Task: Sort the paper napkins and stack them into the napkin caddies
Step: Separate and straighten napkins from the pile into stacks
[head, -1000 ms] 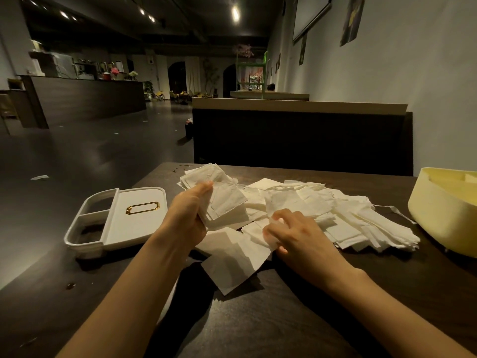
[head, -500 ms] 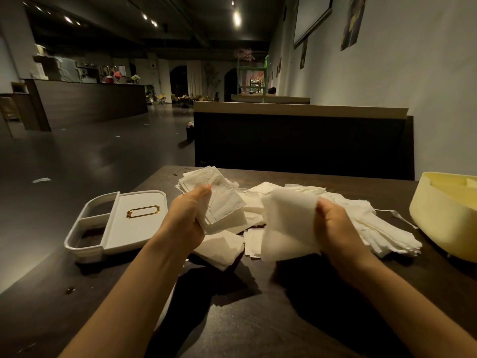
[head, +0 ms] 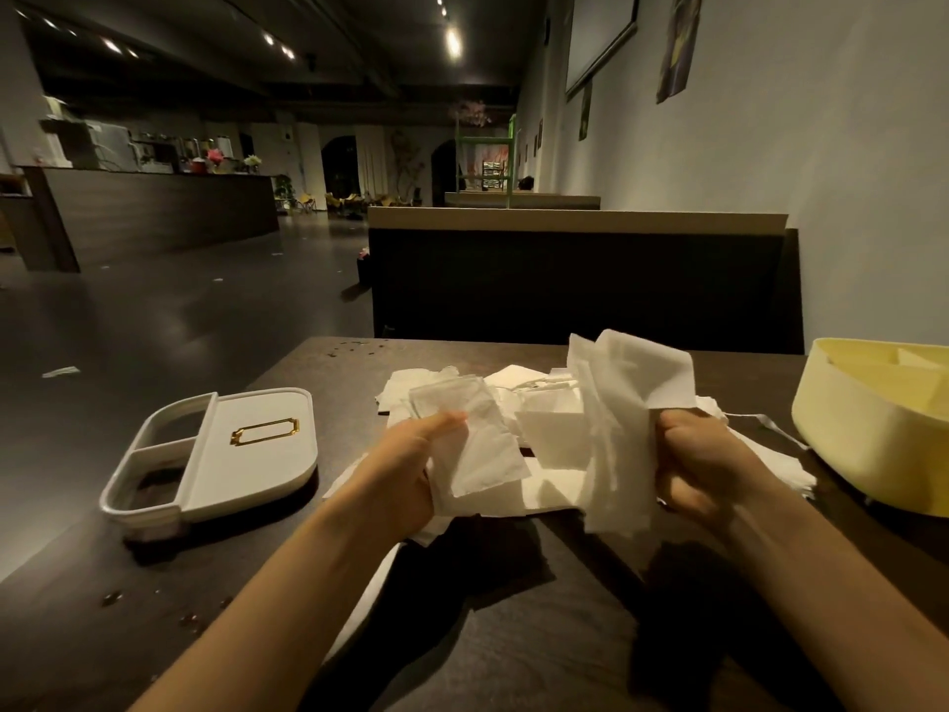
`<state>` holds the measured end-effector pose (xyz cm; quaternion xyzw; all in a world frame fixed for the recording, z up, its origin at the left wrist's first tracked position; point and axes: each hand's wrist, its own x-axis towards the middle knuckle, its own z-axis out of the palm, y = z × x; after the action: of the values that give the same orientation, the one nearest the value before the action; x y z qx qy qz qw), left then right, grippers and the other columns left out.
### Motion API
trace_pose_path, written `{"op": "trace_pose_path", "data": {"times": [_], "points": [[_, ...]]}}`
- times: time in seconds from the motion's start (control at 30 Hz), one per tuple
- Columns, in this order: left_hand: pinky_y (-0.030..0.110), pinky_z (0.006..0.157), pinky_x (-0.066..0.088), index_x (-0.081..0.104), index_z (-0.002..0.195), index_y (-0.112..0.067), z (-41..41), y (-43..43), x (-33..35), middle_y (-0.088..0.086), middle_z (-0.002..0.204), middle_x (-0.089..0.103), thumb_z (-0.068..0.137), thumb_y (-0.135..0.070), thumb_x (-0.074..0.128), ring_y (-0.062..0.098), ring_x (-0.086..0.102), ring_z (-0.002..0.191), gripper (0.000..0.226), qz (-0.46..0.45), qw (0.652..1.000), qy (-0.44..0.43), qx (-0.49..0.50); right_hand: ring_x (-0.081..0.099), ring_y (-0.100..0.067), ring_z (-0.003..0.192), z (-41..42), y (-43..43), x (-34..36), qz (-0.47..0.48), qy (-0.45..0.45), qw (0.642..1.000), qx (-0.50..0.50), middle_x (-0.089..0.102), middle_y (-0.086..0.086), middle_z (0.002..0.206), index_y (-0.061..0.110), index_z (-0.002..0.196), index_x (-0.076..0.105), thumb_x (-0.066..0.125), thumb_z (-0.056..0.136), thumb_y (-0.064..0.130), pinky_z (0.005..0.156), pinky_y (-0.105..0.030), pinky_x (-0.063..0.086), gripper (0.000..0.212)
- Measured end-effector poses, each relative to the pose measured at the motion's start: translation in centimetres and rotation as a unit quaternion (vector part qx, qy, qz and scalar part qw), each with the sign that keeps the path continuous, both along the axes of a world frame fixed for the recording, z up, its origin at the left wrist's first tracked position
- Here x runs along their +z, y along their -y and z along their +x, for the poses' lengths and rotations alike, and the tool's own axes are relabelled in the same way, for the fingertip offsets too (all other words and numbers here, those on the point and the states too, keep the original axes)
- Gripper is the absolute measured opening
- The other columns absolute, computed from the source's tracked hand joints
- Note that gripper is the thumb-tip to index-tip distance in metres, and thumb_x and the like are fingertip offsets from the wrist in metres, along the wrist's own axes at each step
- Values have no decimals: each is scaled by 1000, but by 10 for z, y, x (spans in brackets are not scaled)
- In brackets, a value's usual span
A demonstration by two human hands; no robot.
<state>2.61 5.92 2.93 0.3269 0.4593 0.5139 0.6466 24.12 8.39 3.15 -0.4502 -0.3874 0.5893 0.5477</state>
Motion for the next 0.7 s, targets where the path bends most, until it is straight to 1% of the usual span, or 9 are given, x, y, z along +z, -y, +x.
{"op": "trace_pose_path", "data": {"times": [0.1,0.13,0.2,0.3,0.33,0.4,0.5,0.6,0.7], "points": [[35,58,55,54,92,-12,4,0,-1,13,100,62,94,-13,52,27,62,84,3,-12,1000,6,-12,62,-23,75,0,3,4,-7,-1,1000,5,65,-15,88,1,103,63,45,91,-2,53,-33,57,21],[35,57,56,54,92,-13,5,0,-1,12,99,62,94,-13,52,27,62,84,3,-11,1000,5,-12,62,-24,76,0,3,4,-10,0,1000,7,64,-16,89,0,104,63,45,91,-2,53,-33,57,22],[32,49,57,54,93,-13,3,-1,0,13,96,63,94,-13,52,28,62,82,3,-11,1000,13,-6,60,-24,72,2,4,7,-7,9,1000,2,63,-15,84,-1,95,63,44,91,-2,54,-34,56,19],[35,47,56,55,92,-10,-2,-2,1,14,92,64,95,-12,51,28,63,80,5,0,1000,13,8,60,-22,70,7,7,10,36,93,994,-50,64,-17,90,1,87,61,50,89,-7,58,-32,52,14],[37,48,56,56,93,-11,-2,-2,1,15,93,64,94,-11,51,29,63,79,5,2,1000,9,9,60,-20,71,8,7,10,56,124,989,-62,64,-16,92,5,88,61,51,88,-9,56,-29,51,17],[37,52,57,56,97,-10,-1,-2,0,17,97,63,93,-11,52,29,63,81,5,1,1000,-4,8,56,-12,70,8,9,10,77,160,981,-75,62,-9,87,14,83,58,44,91,-9,52,-23,49,28],[36,63,54,55,88,-5,5,-1,-2,17,92,58,93,-9,52,27,59,77,7,-3,1000,-16,-6,56,-13,72,10,8,13,88,140,983,-79,61,-5,84,12,88,59,38,93,-9,51,-21,47,30],[28,55,53,54,84,-6,10,1,-4,16,89,56,94,-10,51,25,57,75,11,-8,999,-27,-20,59,-18,73,8,11,17,76,100,990,-66,62,-7,85,6,98,60,43,94,-5,55,-27,48,21],[23,47,53,55,85,-7,13,2,-4,13,84,58,93,-10,53,23,58,73,9,-7,999,-24,-20,60,-20,69,9,15,20,56,20,998,-22,64,-8,79,8,85,63,41,95,-3,53,-34,55,27]]}}
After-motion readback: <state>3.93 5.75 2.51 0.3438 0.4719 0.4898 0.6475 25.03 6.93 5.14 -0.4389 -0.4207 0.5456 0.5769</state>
